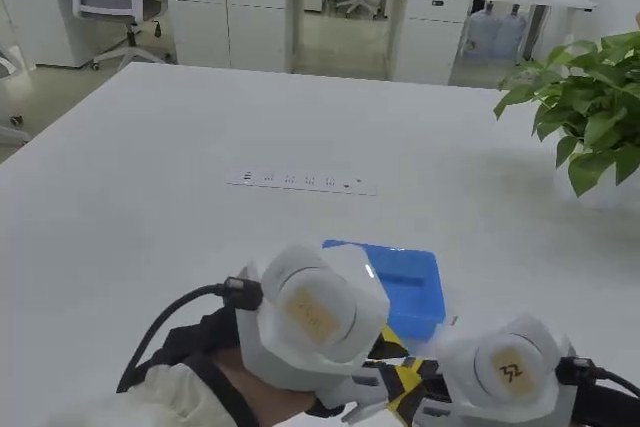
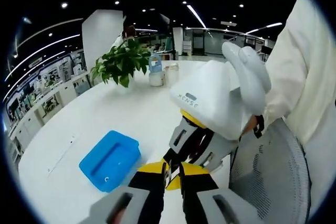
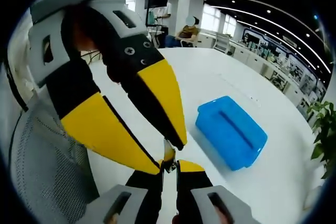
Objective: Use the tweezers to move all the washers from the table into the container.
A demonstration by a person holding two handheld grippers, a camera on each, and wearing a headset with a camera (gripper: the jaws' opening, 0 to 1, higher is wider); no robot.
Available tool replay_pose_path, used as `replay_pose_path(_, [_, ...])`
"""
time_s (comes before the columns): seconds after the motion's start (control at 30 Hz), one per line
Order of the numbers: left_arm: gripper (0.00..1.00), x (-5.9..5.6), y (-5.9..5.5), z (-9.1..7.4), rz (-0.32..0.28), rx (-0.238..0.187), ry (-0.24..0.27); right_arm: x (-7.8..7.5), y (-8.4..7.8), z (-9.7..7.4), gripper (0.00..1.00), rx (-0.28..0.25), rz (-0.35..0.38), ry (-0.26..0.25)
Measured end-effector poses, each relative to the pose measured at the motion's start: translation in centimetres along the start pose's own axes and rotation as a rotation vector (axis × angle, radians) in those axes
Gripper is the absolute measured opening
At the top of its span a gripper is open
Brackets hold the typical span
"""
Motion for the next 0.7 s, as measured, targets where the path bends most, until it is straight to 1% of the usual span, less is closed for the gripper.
replay_pose_path(0.07, [0.02,-0.1,-0.1,0.1,0.027,0.01,-0.008,-0.1,-0.1,-0.1,0.05,0.004,-0.005,-0.002])
replay_pose_path(0.1, [0.01,0.0,-0.1,0.2,0.033,0.007,-0.004,-0.1,-0.2,-0.2,0.05,0.007,-0.007,-0.004])
replay_pose_path(0.23, [0.0,0.0,0.2,0.3,0.035,0.003,-0.016,-0.4,-0.6,-0.3,0.05,0.01,-0.002,-0.006])
replay_pose_path(0.33, [0.0,0.0,0.1,0.6,0.055,0.001,-0.018,-0.4,-0.7,-0.4,0.05,0.013,-0.005,-0.002])
replay_pose_path(0.37, [0.0,0.1,0.1,0.8,0.08,-0.002,-0.006,-0.4,-0.7,-0.4,0.05,0.017,-0.013,-0.002])
replay_pose_path(0.4, [0.0,0.0,0.0,0.9,0.089,-0.002,-0.003,-0.4,-0.6,-0.3,0.05,0.021,-0.021,-0.002])
replay_pose_path(0.47, [0.0,-0.1,-0.2,1.1,0.098,0.015,-0.018,-0.4,-0.6,-0.3,0.05,0.029,-0.04,-0.006])
replay_pose_path(0.5, [0.0,-0.1,-0.3,1.2,0.109,0.018,-0.02,-0.4,-0.6,-0.2,0.05,0.033,-0.047,-0.007])
replay_pose_path(0.53, [0.0,0.0,-0.3,1.2,0.13,0.014,-0.017,-0.4,-0.7,-0.1,0.05,0.04,-0.052,-0.008])
replay_pose_path(0.57, [0.0,0.0,-0.4,1.2,0.154,0.021,-0.02,-0.5,-0.7,-0.1,0.05,0.046,-0.06,-0.01])
replay_pose_path(0.6, [0.0,0.0,-0.5,1.2,0.162,0.023,-0.016,-0.6,-0.8,-0.1,0.05,0.052,-0.068,-0.014])
replay_pose_path(0.7, [0.0,0.0,-0.7,1.3,0.191,0.026,-0.024,-1.0,-1.0,0.0,0.05,0.057,-0.066,-0.013])
Point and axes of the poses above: the centre of the closed fingertips' face, and the gripper's own axes: z roughly forward along the fingers, x roughly to its left, y roughly out of its top, the point moved 3 cm from there along -z, roughly backward along the fingers, and after that the axes turned 11 degrees about y, right-handed, at the moved point
